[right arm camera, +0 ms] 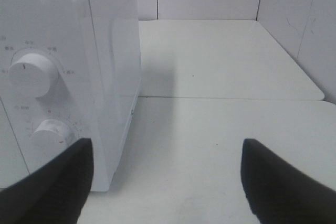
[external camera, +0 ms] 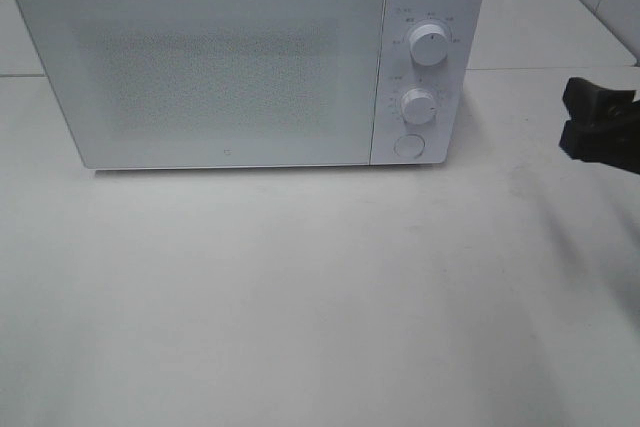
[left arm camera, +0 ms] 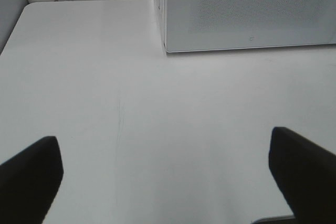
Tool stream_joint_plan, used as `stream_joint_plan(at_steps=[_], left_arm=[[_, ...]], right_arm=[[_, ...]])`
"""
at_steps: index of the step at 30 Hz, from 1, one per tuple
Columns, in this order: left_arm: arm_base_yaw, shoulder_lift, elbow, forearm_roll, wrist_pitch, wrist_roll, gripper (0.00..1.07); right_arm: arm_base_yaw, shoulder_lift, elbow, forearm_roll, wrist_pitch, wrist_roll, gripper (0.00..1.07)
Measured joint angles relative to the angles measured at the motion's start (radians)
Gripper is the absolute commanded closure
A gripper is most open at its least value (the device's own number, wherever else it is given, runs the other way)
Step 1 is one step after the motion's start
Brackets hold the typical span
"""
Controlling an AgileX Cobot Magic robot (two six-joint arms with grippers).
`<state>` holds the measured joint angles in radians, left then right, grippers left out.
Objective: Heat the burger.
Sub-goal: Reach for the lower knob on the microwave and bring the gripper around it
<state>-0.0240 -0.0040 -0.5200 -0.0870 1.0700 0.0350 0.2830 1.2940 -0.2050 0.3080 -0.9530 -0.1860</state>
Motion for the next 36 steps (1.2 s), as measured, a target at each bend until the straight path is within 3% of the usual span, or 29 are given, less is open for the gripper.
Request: stream_joint_plan(at_steps=[13,20,28,36], left_arm=[[0.000,0.000,0.000,0.000,0.000,0.000,0.06],[0.000,0.000,0.000,0.000,0.000,0.000,0.06],[0.000,0.000,0.000,0.000,0.000,0.000,0.06],[0.000,0.000,0.000,0.000,0.000,0.000,0.06]], right_arm=[[0.327,0.226,-0.001,0.329,-0.245,-0.064,0.31],[0.496,0.355,-0.105,0.494,-0.253,-0.106,0.31],[0.554,0.428,-0.204,0.565,-0.254,-0.127,0.31],[0.554,0.472,-0.259,0.570,-0.255,-0.130,0.31]])
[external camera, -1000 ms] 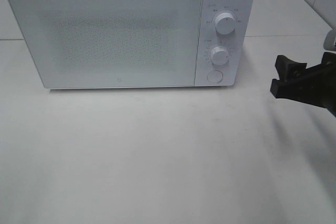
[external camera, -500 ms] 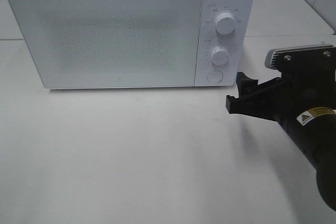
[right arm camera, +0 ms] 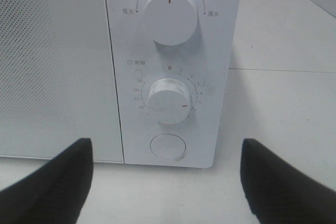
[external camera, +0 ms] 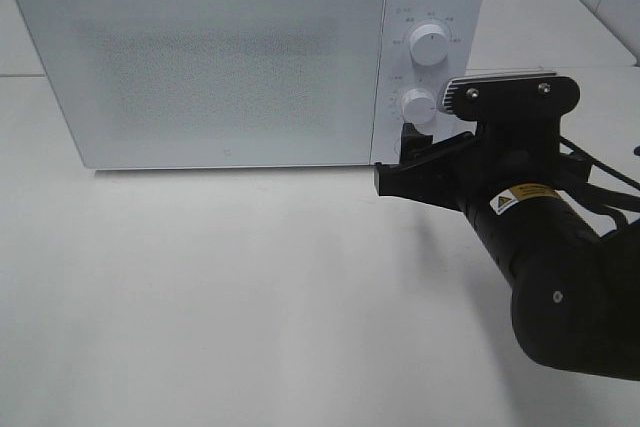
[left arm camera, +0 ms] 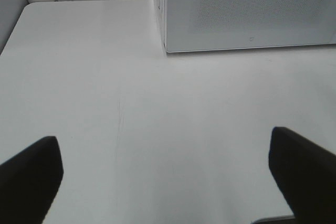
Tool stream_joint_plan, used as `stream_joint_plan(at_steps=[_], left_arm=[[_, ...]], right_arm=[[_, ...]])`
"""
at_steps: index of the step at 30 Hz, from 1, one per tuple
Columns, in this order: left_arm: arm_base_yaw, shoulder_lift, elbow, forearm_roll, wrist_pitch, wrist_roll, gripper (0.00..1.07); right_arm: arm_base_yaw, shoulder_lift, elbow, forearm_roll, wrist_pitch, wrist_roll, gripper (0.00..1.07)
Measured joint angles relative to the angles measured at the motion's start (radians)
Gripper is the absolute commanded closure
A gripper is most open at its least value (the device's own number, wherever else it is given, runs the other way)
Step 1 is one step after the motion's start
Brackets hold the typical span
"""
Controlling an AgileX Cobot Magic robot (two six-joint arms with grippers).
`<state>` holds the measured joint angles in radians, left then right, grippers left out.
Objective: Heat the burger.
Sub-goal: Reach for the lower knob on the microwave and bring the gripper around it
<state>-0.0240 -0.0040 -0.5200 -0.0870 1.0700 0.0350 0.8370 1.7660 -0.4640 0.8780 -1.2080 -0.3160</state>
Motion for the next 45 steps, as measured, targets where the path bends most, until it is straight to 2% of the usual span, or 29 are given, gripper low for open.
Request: stream_joint_plan(at_steps=[14,16,32,45], left_arm=[[0.000,0.000,0.000,0.000,0.000,0.000,0.06],[0.000,0.000,0.000,0.000,0.000,0.000,0.06],[0.000,0.000,0.000,0.000,0.000,0.000,0.06],[0.000,0.000,0.000,0.000,0.000,0.000,0.06]], right_arm=[[-0.011,0.089,-0.084,0.007,0.000,-0.001,0.31],[-0.049,0.112,-0.114,-0.006,0.000,-0.001,0.31],[-0.151,0.183,-0.233,-0.088,0.008,-0.001,0.31],[-0.171,0.253,-0.305,-0.100,0.031,-0.001,0.31]])
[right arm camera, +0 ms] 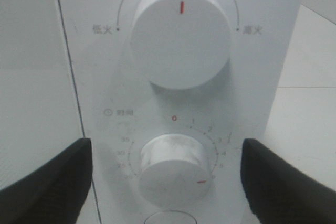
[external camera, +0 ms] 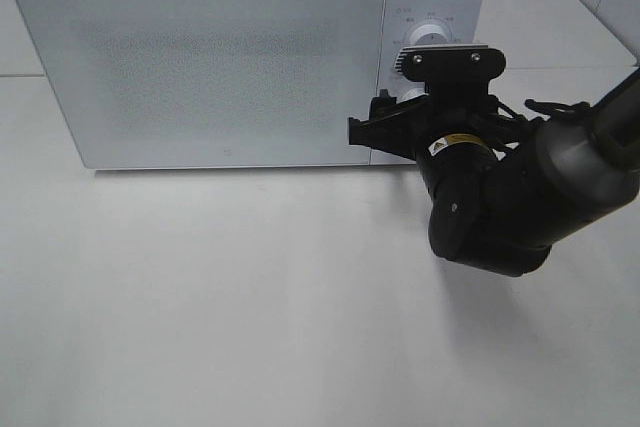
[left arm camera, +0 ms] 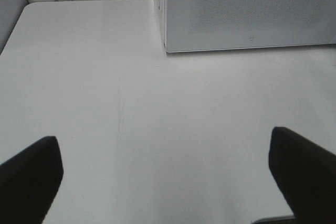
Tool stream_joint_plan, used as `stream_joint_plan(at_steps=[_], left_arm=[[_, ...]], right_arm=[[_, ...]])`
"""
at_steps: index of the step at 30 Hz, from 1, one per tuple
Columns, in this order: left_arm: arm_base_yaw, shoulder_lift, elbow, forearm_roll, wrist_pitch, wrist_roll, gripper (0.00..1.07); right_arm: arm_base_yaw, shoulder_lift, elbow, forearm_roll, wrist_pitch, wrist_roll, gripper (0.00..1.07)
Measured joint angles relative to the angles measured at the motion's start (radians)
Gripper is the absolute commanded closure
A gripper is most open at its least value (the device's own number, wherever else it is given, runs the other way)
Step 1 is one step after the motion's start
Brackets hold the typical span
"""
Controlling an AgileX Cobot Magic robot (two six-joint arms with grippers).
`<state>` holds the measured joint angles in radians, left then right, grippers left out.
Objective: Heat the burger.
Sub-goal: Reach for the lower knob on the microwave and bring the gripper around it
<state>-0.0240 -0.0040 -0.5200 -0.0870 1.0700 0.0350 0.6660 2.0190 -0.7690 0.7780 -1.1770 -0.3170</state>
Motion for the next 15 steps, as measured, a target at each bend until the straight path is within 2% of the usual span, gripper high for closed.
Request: stream_joint_plan(at_steps=[15], left_arm=[[0.000,0.000,0.000,0.000,0.000,0.000,0.06]], right_arm=[[-0.024,0.065,-0.057,-0.015,0.029,0.000,0.31]])
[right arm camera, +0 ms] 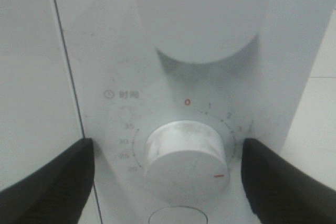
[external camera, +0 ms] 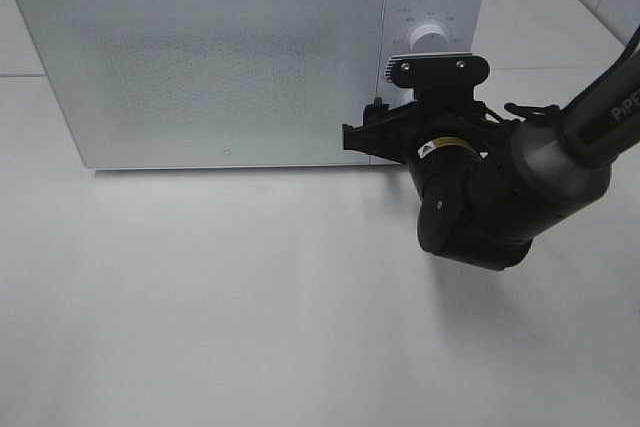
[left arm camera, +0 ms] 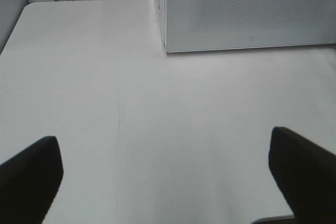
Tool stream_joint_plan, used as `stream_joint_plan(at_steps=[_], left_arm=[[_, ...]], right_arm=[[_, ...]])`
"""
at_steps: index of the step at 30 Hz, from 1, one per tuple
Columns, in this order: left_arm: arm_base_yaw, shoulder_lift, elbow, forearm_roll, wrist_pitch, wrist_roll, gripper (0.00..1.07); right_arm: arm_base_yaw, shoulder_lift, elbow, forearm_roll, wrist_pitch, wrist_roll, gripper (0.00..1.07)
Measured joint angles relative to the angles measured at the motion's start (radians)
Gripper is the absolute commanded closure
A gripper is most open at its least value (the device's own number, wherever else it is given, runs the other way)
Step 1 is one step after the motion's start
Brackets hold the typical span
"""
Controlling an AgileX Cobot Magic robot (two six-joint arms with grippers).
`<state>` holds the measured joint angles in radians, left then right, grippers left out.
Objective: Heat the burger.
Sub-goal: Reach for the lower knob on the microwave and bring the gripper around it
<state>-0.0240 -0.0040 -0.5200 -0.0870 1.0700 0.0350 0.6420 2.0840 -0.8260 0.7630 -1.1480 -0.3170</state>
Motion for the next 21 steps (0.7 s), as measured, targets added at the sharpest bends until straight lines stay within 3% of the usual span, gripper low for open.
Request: stream_joint_plan(at_steps=[11,14,15,16,17,18,19,20,21], left_arm=[[0.000,0.000,0.000,0.000,0.000,0.000,0.06],[0.000,0.000,0.000,0.000,0.000,0.000,0.06],[0.000,0.000,0.000,0.000,0.000,0.000,0.06],[0.000,0.000,0.000,0.000,0.000,0.000,0.06],[0.000,0.000,0.000,0.000,0.000,0.000,0.06],[0.000,0.000,0.000,0.000,0.000,0.000,0.06],[0.000,0.000,0.000,0.000,0.000,0.000,0.06],[0.000,0.000,0.000,0.000,0.000,0.000,0.06],[0.000,0.000,0.000,0.000,0.000,0.000,0.06]], right_arm=[[0.000,0.000,-0.001,0.004,-0.002,-0.002,0.35],[0.003,0.000,-0.003,0.014,-0.004,-0.009,0.41],[0.003,0.000,-0.003,0.018,-0.005,-0.011,0.51],[0.003,0.000,-0.003,0.018,-0.005,-0.011,0.51],[0.005,0.000,-0.003,0.027,-0.006,-0.011,0.65],[0.005,0.000,-0.003,0.032,-0.006,-0.011,0.74],[0.005,0.000,-0.003,0.032,-0.006,-0.011,0.74],[0.005,0.000,-0.003,0.048,-0.009,-0.011,0.87],[0.006,0.000,-0.003,0.049,-0.009,-0.011,0.94]])
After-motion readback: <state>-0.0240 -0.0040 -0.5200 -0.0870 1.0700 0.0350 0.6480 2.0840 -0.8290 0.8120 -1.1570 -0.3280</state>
